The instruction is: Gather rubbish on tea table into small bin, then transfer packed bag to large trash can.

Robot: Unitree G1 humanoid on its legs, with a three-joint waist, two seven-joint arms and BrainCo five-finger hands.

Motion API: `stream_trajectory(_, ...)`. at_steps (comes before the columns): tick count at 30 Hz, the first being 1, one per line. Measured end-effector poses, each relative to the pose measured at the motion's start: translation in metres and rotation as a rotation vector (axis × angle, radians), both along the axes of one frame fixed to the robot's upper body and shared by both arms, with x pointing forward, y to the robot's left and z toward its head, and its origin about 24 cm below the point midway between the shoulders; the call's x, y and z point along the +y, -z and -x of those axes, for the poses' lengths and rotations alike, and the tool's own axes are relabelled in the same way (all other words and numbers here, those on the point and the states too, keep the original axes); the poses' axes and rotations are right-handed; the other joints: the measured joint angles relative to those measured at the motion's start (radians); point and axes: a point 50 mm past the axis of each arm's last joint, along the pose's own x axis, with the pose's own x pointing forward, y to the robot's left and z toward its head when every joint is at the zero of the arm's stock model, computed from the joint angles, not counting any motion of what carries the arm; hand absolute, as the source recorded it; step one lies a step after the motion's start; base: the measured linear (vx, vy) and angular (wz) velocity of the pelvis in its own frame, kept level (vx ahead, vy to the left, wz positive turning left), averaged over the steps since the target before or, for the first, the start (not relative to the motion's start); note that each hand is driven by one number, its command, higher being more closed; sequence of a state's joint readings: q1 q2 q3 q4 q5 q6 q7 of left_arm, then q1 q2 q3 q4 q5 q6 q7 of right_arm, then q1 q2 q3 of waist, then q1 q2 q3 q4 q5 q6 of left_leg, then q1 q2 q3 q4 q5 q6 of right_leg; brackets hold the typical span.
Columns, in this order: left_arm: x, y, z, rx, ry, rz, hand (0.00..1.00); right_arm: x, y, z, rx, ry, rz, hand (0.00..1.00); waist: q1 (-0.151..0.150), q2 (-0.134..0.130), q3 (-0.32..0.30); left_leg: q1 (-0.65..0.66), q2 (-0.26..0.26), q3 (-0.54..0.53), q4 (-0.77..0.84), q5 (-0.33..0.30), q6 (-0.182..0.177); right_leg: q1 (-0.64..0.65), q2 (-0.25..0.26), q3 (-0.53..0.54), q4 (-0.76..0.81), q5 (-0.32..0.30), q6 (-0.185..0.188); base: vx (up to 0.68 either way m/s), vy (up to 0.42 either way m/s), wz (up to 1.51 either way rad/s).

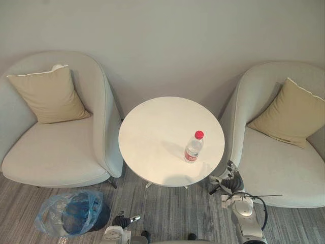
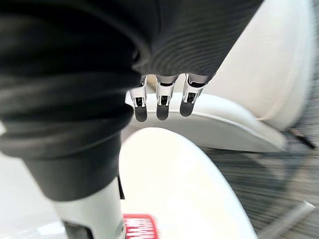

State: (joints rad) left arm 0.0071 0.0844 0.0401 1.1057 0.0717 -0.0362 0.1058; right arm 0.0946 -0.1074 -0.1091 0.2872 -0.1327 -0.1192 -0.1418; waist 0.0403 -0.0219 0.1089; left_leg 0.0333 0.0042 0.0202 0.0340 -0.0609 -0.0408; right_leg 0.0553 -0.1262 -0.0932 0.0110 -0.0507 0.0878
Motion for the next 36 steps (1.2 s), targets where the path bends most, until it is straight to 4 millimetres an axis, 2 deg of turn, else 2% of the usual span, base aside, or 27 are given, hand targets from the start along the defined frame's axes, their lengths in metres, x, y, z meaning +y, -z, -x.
stream_trajectory(6,-0.002,-0.001,-0.003,-0.014,0.026,-0.005,0.0,0.006,-0.012,-0.015,-0.051,-0.032,0.068,0.0,0.005,0.01,0.006,-0.016,-0.01,-0.067,0.0,0.005,0.002,0.013,0.0,-0.038,-0.015,0.003,0.0,0.0,-0.01,0.17)
stream_trajectory(8,-0.003,-0.003,-0.006,-0.031,0.027,-0.005,0.0,0.01,-0.016,-0.021,-0.066,-0.056,0.087,0.0,0.015,0.016,0.017,-0.022,-0.011,-0.087,0.001,0.005,0.002,0.015,0.001,-0.05,-0.017,0.003,0.0,0.02,-0.017,0.24)
stream_trajectory(15,-0.007,-0.006,-0.013,-0.064,0.034,-0.002,0.0,0.021,-0.028,-0.036,-0.124,-0.081,0.09,0.0,0.022,0.033,0.05,-0.051,-0.014,-0.117,0.005,0.006,0.002,0.014,0.001,-0.069,-0.024,0.003,0.0,0.02,-0.004,0.13)
stream_trajectory(22,-0.01,-0.013,-0.031,-0.137,0.019,0.005,0.0,0.024,-0.046,-0.054,-0.208,-0.047,0.069,0.0,0.032,0.05,0.137,-0.105,-0.02,-0.169,0.021,0.019,-0.001,-0.009,0.001,-0.117,-0.017,0.003,-0.003,-0.03,-0.008,0.22)
stream_trajectory(25,-0.013,-0.017,-0.04,-0.178,0.012,0.017,0.0,0.026,-0.056,-0.062,-0.256,-0.008,0.058,0.0,0.05,0.061,0.171,-0.122,-0.021,-0.177,0.023,0.022,-0.002,-0.023,0.0,-0.122,-0.012,0.003,-0.004,-0.03,0.008,0.09)
stream_trajectory(26,-0.013,-0.018,-0.041,-0.183,0.011,0.017,0.0,0.027,-0.057,-0.062,-0.259,-0.001,0.056,1.0,0.052,0.061,0.174,-0.124,-0.021,-0.181,0.023,0.022,-0.002,-0.024,0.0,-0.124,-0.01,0.001,-0.007,0.0,0.004,0.13)
stream_trajectory(30,-0.015,-0.021,-0.046,-0.206,-0.005,0.03,0.0,0.028,-0.061,-0.065,-0.285,0.039,0.052,1.0,0.068,0.063,0.19,-0.157,-0.021,-0.197,0.034,0.023,-0.003,-0.06,0.0,-0.126,0.022,-0.011,-0.015,0.0,0.01,0.13)
stream_trajectory(36,-0.016,-0.022,-0.048,-0.218,-0.033,0.029,0.0,0.037,-0.066,-0.07,-0.308,0.055,0.022,1.0,0.075,0.069,0.198,-0.172,-0.021,-0.198,0.04,0.023,-0.003,-0.071,-0.001,-0.123,0.029,-0.013,-0.013,0.0,0.009,0.04)
